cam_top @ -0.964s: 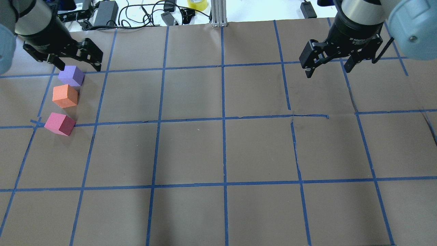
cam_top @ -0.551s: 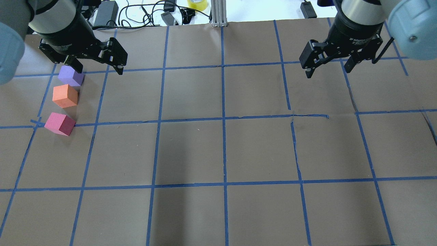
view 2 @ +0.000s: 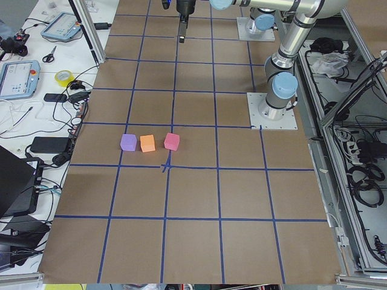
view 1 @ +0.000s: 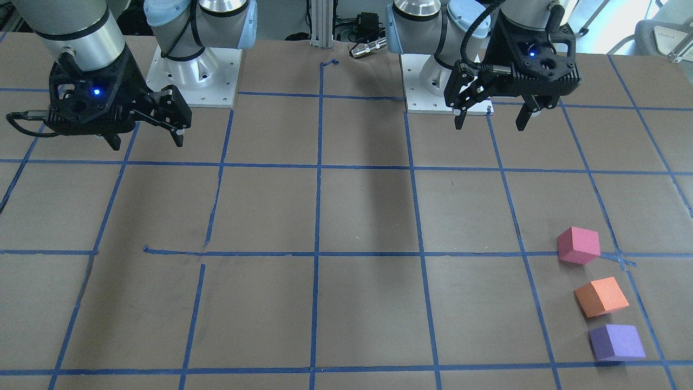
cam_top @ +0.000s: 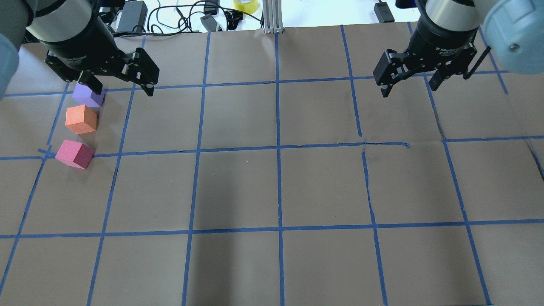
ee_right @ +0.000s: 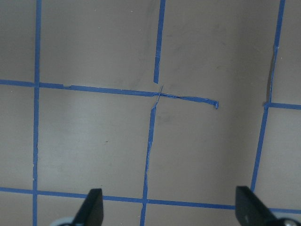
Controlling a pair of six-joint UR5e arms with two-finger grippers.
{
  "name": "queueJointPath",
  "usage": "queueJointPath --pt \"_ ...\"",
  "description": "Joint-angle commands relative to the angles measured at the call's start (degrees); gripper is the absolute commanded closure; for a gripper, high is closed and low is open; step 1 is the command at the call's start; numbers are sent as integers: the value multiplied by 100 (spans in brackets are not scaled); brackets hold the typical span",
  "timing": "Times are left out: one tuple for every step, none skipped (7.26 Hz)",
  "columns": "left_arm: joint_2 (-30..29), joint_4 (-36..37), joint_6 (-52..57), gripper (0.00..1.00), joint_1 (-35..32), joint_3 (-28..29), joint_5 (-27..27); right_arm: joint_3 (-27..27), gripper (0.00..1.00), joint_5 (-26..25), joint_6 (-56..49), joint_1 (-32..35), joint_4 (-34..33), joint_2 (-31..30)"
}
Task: Arrange blocks in a line
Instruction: 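Open the left gripper and lift it away from the cubes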
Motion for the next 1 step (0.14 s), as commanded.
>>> queueJointPath --pt "27 -21 -8 0 -1 -69 -23 -4 0 2 -18 -13 -1 2"
